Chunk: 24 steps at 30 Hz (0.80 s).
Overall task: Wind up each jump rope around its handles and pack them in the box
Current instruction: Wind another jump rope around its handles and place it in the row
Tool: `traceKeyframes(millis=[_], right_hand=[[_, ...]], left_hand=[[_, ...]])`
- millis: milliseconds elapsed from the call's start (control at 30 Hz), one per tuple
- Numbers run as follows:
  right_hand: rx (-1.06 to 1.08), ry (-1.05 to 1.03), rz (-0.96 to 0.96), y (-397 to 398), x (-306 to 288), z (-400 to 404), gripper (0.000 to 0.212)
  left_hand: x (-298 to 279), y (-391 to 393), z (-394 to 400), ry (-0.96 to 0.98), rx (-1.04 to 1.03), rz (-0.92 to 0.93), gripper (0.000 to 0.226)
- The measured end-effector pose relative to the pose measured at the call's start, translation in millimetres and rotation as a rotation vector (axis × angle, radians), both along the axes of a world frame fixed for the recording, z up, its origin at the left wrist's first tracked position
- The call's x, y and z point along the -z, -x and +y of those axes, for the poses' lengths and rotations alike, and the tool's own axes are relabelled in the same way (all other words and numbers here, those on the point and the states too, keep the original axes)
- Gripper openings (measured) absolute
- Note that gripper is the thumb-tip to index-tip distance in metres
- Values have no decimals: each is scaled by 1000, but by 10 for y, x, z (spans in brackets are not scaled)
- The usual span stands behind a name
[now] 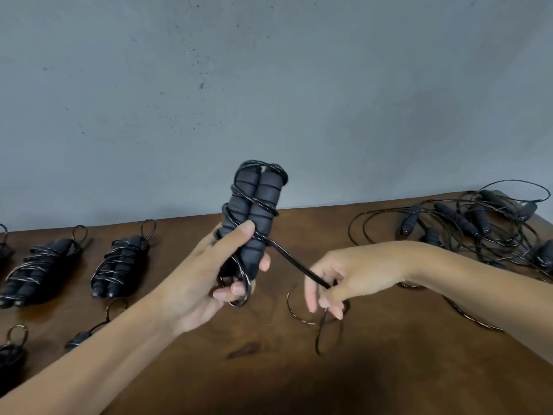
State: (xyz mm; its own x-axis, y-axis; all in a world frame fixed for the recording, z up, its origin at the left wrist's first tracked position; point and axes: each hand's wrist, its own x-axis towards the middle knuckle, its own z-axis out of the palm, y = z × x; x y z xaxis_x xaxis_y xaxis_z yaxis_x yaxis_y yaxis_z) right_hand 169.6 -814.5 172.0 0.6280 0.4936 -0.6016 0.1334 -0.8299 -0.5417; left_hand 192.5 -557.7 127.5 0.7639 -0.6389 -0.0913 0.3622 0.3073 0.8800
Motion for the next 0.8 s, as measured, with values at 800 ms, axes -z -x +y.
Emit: traceKeyframes(millis=[800], right_hand=[[368,-442,-205,-254,-110,192,53]], left_hand=[[-202,-178,-123,-157,48,-160,38]])
